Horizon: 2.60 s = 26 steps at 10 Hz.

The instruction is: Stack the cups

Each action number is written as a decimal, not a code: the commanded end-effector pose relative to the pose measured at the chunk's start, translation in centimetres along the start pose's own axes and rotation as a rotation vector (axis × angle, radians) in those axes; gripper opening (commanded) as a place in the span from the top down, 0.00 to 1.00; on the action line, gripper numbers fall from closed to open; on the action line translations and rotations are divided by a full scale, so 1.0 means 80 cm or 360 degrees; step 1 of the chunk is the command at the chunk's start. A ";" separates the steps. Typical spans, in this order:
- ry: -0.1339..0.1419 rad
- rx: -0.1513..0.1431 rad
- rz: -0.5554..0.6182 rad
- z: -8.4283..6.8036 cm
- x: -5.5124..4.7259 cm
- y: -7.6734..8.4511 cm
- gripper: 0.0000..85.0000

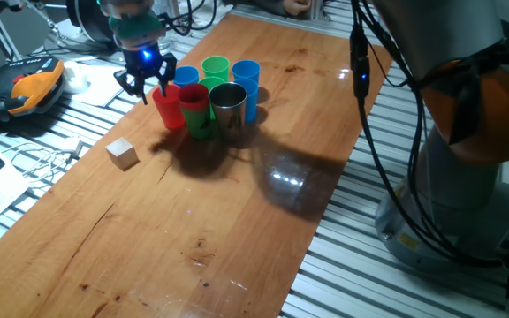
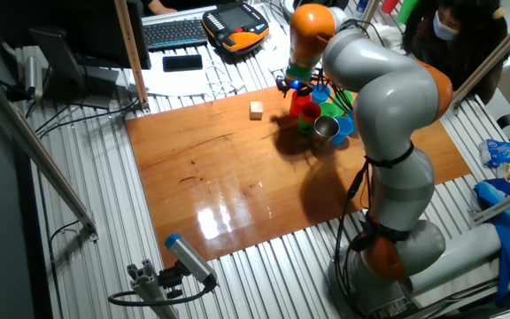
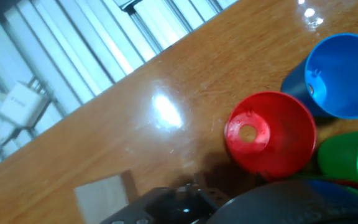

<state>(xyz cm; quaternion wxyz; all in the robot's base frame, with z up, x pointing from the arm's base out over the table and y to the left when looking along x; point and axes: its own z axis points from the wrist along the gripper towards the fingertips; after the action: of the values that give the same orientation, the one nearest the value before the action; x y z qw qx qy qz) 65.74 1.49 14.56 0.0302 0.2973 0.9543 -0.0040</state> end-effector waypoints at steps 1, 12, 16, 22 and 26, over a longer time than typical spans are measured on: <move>0.0005 0.0013 0.0040 0.000 0.000 0.000 0.60; -0.0019 0.0011 0.0183 0.009 -0.036 -0.007 0.40; -0.0074 -0.0014 0.0179 0.031 -0.054 -0.009 0.40; -0.0096 -0.0035 0.0111 0.063 -0.059 -0.018 0.60; -0.0110 -0.0056 0.0014 0.078 -0.053 -0.027 1.00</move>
<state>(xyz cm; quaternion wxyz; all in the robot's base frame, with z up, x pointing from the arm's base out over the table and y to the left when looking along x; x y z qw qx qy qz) 68.29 -2.88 8.52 0.0685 0.2989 0.9518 0.0035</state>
